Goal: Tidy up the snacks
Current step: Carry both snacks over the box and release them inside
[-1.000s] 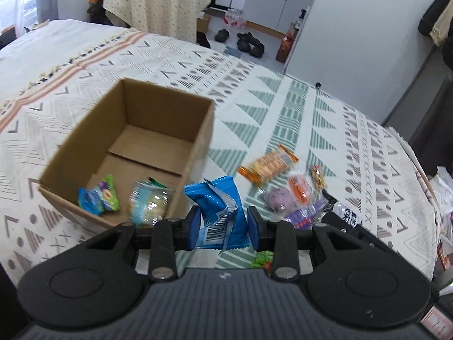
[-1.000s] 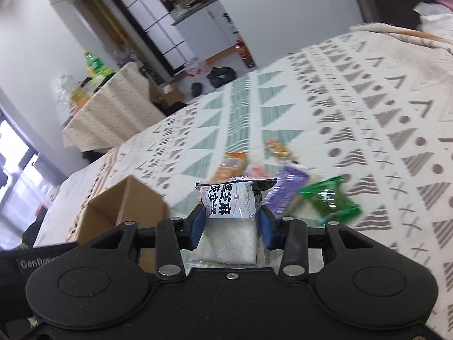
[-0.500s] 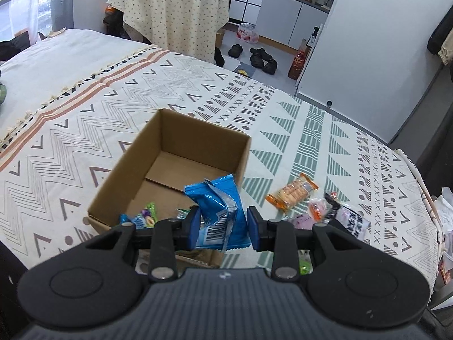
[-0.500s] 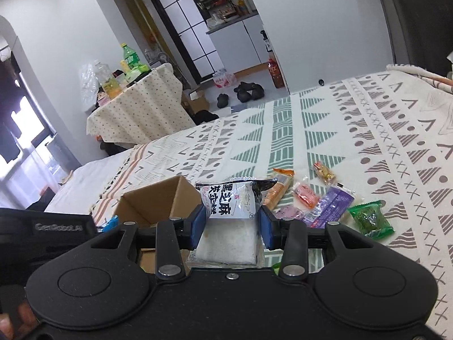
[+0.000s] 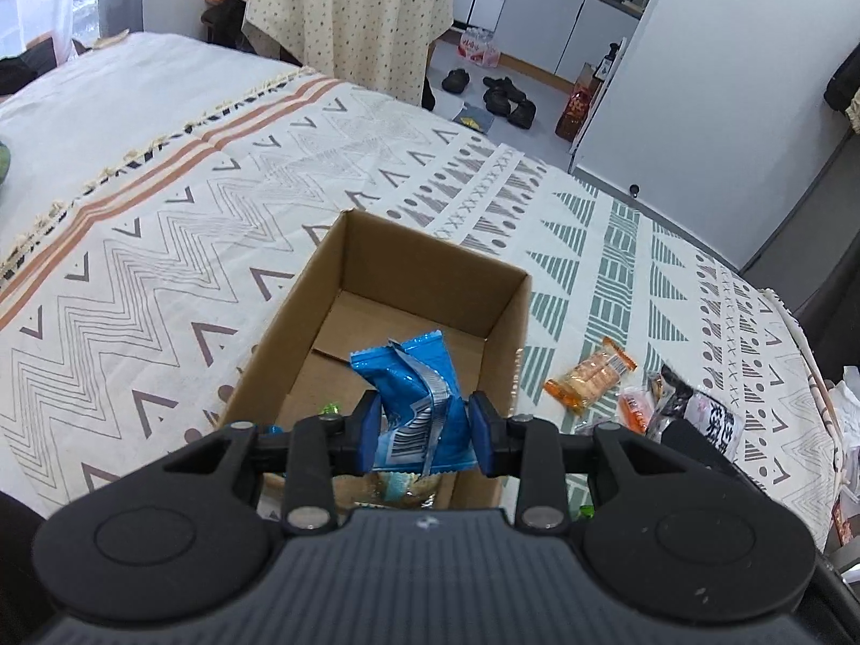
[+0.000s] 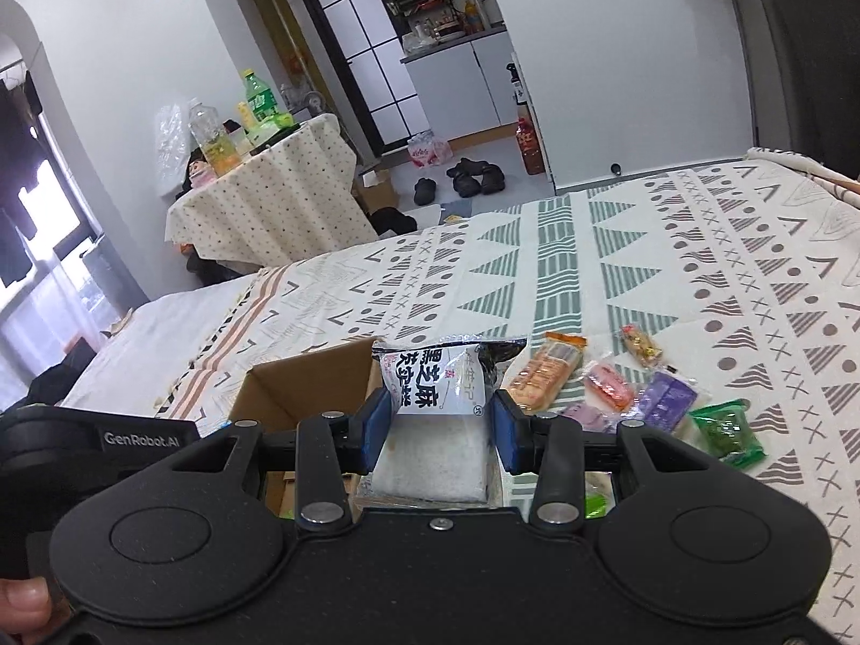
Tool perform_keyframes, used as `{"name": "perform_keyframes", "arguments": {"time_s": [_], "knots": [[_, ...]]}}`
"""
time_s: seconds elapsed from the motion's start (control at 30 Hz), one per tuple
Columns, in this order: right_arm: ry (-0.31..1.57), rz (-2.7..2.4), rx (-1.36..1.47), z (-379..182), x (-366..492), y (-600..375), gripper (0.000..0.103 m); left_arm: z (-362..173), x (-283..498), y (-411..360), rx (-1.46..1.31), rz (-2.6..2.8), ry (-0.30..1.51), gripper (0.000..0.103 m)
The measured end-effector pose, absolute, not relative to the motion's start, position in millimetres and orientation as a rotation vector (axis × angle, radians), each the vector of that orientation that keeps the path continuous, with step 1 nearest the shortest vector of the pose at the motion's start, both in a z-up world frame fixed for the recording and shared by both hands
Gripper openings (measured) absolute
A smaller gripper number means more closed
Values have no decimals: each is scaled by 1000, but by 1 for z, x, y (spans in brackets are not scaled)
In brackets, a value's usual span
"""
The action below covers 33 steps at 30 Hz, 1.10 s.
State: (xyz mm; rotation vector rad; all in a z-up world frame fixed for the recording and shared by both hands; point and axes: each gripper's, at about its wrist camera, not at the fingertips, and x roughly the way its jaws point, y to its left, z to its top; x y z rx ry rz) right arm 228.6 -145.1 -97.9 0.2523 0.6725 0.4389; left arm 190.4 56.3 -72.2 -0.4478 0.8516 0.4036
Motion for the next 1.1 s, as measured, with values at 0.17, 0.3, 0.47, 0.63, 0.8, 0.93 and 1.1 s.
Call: {"name": "perform_keyframes", "arguments": {"time_s": [0.17, 0.3, 0.47, 0.63, 0.8, 0.93, 1.1], "knots": [[699, 465, 244, -97, 231, -125, 40, -78, 192, 77, -478, 407, 857, 34], [704, 487, 223, -96, 230, -106, 40, -85, 194, 92, -508, 407, 869, 34], [718, 496, 200, -98, 231, -86, 40, -96, 199, 108, -542, 393, 886, 34], [738, 489, 179, -103, 234, -72, 40, -101, 204, 117, -547, 378, 906, 39], [758, 486, 167, -105, 237, -59, 40, -102, 203, 128, -582, 378, 906, 49], [764, 495, 176, -103, 238, -51, 40, -99, 200, 135, -595, 386, 897, 53], [743, 464, 181, -100, 236, -49, 57, -94, 196, 144, -614, 414, 882, 66]]}}
